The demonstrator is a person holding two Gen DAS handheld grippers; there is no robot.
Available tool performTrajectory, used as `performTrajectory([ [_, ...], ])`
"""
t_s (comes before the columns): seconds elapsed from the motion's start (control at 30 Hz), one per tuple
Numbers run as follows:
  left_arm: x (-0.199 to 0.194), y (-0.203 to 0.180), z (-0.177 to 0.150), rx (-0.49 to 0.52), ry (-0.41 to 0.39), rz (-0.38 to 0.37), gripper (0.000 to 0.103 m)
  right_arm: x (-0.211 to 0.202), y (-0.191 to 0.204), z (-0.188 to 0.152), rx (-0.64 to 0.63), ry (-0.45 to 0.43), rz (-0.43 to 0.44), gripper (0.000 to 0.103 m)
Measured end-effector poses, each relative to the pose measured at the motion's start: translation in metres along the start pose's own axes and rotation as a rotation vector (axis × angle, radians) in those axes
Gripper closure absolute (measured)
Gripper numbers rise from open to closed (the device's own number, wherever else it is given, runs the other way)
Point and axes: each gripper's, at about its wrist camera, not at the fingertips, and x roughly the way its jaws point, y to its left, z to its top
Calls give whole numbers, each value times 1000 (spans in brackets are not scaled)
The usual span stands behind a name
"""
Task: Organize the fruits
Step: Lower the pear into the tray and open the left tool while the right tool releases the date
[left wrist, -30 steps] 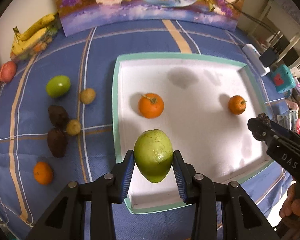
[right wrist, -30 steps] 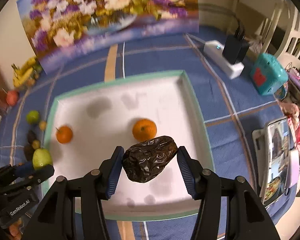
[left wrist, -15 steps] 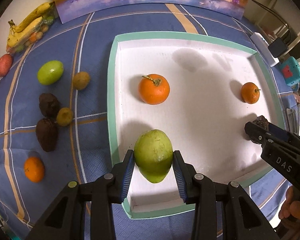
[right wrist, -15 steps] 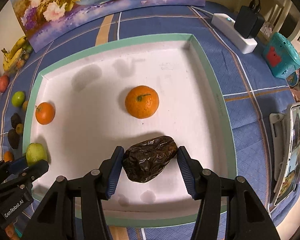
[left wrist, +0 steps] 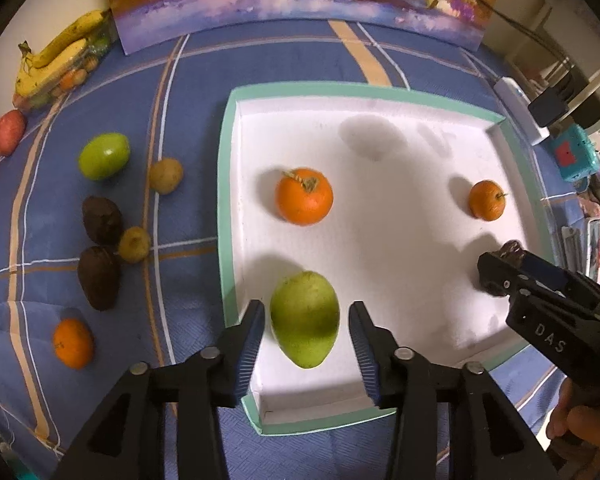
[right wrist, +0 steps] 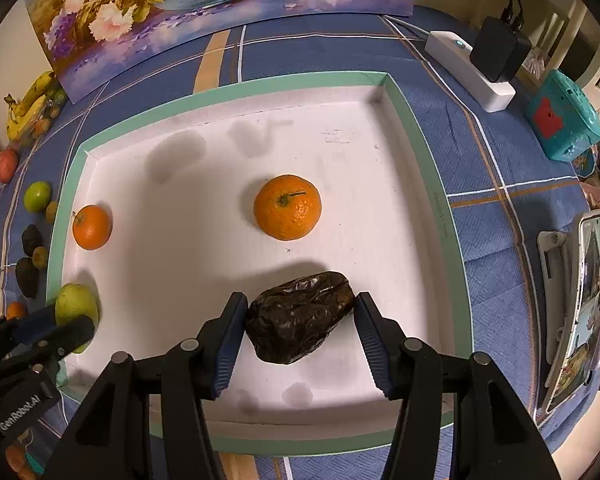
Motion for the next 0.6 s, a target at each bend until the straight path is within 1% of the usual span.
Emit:
performTrajectory([
  [0.13,-9,2,2,0,-26,-7,54,-9,2,4,-5,-21,-5,46],
  [0.37,-29,6,4,-19,-75,-16,54,-32,3,11,-15,-88,-7,46],
  [0.6,-33,8,3,-35,-84,-14,54,-38,5,14,-23,-108,-7,46],
])
